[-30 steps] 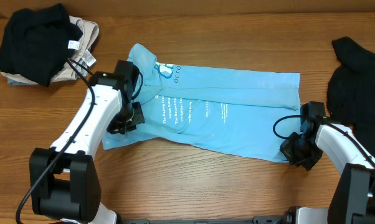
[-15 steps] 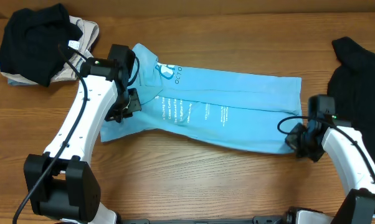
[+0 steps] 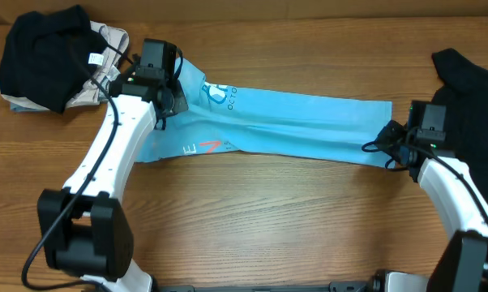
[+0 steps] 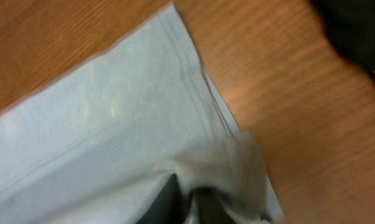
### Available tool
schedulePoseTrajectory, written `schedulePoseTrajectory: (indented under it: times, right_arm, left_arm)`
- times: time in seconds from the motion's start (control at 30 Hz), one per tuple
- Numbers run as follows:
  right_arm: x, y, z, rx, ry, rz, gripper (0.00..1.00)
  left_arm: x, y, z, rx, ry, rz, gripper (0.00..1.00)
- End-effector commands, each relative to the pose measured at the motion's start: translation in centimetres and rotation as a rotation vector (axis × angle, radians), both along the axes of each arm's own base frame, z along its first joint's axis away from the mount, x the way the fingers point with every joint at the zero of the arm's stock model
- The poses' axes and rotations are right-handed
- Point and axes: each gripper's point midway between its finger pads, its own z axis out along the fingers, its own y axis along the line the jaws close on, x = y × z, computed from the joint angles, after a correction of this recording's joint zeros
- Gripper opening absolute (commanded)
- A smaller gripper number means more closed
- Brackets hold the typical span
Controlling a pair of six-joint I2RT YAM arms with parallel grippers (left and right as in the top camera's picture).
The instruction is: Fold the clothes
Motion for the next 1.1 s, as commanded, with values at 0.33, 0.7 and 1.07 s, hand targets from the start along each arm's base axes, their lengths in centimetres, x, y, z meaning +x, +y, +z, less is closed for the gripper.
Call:
schedulePoseTrajectory:
  times: [0.33,0.7,1.07]
  right_arm:
    - [1.4,-2.0,-2.0,-0.065,0.014,0.113,0.81]
    - [2.6,-0.5,-7.0,-0.007,0.048,0.23,0.68]
    - [2.6,-1.4,-7.2,0.019,0.049,0.169,0.04]
  left_arm:
    - [2.0,0.4,-1.3,0.015,0.051,-0.092,1.0]
    - [-0.3,3.9,4.6,0.016,0.155,-0.096,1.0]
    - [-0.4,5.9,5.7,0.012,0.149,-0.059,1.0]
